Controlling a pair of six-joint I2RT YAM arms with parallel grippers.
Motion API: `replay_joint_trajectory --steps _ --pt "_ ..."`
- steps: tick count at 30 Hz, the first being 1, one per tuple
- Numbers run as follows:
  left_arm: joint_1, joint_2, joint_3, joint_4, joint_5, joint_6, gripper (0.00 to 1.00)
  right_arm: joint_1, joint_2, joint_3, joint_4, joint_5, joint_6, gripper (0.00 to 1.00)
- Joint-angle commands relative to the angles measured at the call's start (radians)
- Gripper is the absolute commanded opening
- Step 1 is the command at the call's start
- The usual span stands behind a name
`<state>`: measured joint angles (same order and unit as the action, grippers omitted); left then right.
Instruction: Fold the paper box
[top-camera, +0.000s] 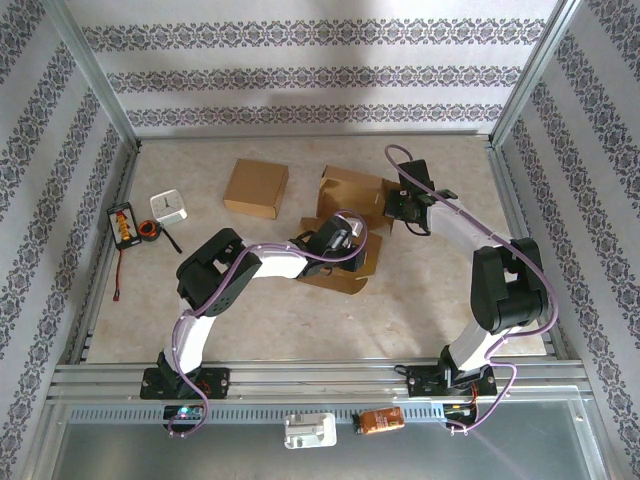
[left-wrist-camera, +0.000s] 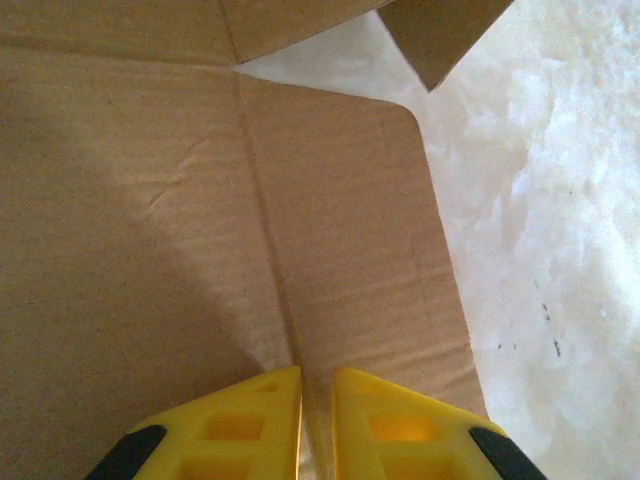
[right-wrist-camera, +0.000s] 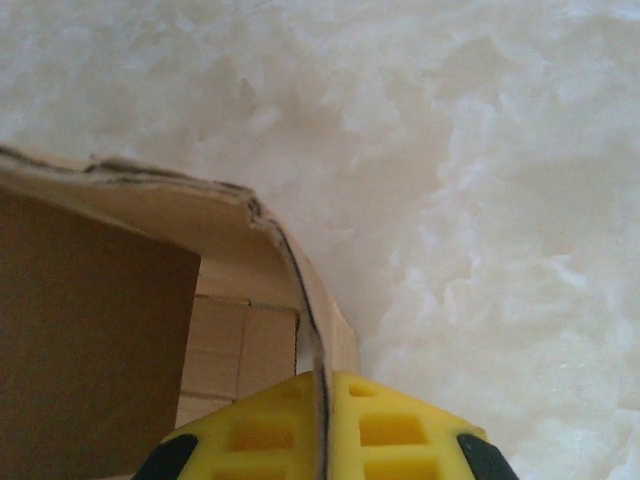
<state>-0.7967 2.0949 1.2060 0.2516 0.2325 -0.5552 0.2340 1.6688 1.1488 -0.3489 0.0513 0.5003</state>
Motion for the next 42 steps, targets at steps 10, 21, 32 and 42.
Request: replay_joint_trajectory --steps 10,21,32,42 --pt "0.016 0.072 0.025 0.025 0.020 -0.009 0.15 0.021 -0.032 0.055 -0.144 -0.125 0.151 0.08" --pt "0.011 0.089 0.052 -0.077 0.038 0.134 0.14 0.027 0.001 0.147 -0.223 -0.078 0.061 0.11" --pt "-0.008 0.102 0.112 -0.233 -0.015 0.309 0.14 0.009 0.002 0.177 -0.284 -0.020 -0.020 0.10" --pt "-0.022 0.137 0.145 -0.251 -0.042 0.309 0.14 -0.016 0.016 0.143 -0.236 -0.219 0.130 0.12"
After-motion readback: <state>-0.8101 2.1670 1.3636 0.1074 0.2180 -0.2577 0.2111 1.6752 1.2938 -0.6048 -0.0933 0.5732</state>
